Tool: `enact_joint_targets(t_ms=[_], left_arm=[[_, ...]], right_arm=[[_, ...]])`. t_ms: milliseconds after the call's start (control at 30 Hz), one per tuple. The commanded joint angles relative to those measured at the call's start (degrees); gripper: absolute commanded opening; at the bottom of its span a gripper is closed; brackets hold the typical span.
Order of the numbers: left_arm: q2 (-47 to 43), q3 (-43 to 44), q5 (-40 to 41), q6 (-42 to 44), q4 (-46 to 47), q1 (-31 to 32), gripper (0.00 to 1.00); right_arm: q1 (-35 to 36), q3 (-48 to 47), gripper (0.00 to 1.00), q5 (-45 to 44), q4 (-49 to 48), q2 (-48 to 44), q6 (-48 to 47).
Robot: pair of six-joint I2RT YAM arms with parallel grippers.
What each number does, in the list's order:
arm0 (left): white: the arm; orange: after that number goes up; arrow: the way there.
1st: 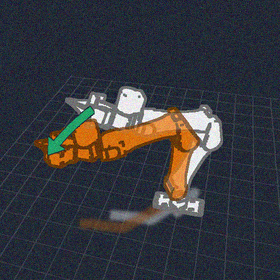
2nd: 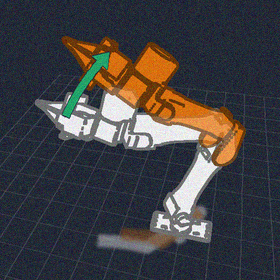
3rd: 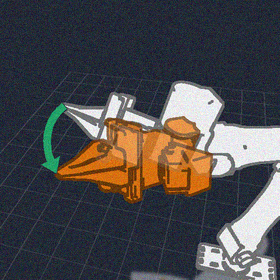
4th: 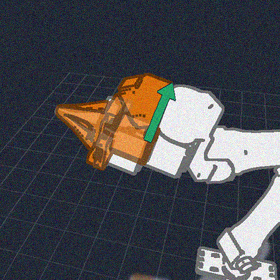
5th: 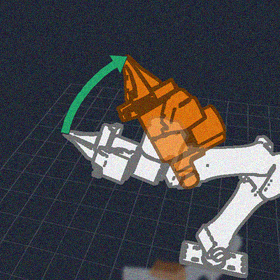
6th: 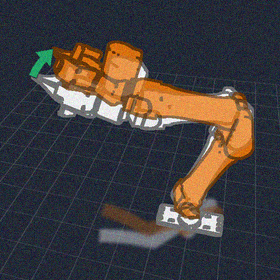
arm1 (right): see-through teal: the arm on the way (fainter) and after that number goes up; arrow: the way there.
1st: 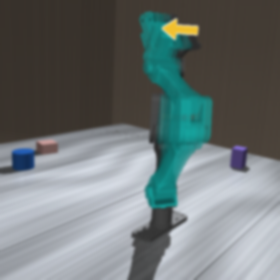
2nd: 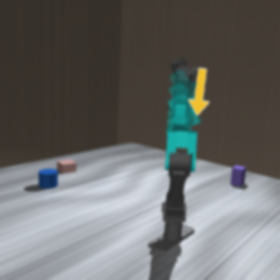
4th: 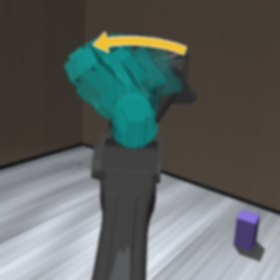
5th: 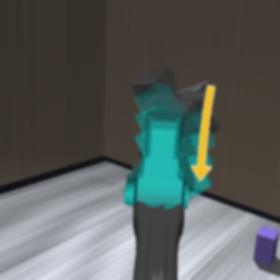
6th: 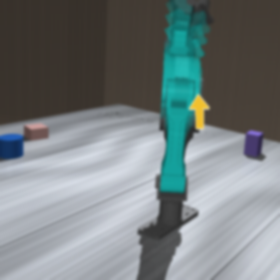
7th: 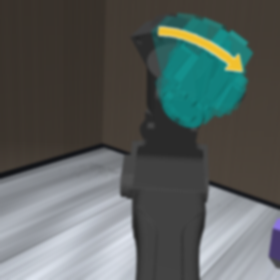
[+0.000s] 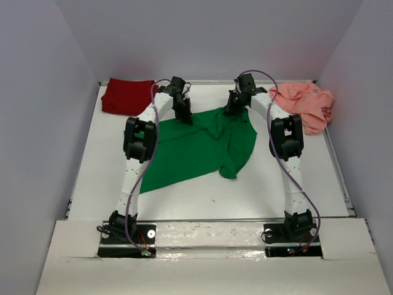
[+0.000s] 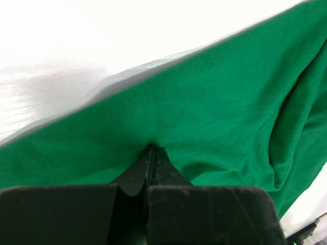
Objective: Fold and stack the t-shirts
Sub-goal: Fold the tshirt
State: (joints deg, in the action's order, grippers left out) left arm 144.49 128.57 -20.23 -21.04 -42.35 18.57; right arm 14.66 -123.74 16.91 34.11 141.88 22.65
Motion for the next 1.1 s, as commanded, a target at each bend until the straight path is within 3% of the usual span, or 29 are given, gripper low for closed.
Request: enact_joint_targets(t_ms=[0, 333, 667, 833, 1067], left_arm=[[0.45, -3.24, 6.6, 3.02, -6.43, -1.43, 0.0], [0.36, -3.33, 6.69, 3.19, -6.43, -1.69, 0.0], [1.24, -2.36, 6.25, 2.84, -6.26, -1.78, 0.0], [1.33, -2.36, 6.17, 3.02, -6.25, -1.78, 0.0], [1.33, -2.36, 6.25, 3.02, -6.26, -1.96, 0.0]], right_arm=[[-0.94, -3.26, 0.0, -0.21, -2.29, 1.2, -0.24], [-2.61, -0.72, 0.0, 1.02, -1.94, -1.52, 2.39], [-3.14, 0.16, 0.0, 2.69, 10.71, -6.97, 5.38], [-3.14, 5.26, 0.0, 1.29, 10.98, -12.67, 6.09], [-3.14, 5.09, 0.0, 1.55, 15.72, -13.83, 6.09]])
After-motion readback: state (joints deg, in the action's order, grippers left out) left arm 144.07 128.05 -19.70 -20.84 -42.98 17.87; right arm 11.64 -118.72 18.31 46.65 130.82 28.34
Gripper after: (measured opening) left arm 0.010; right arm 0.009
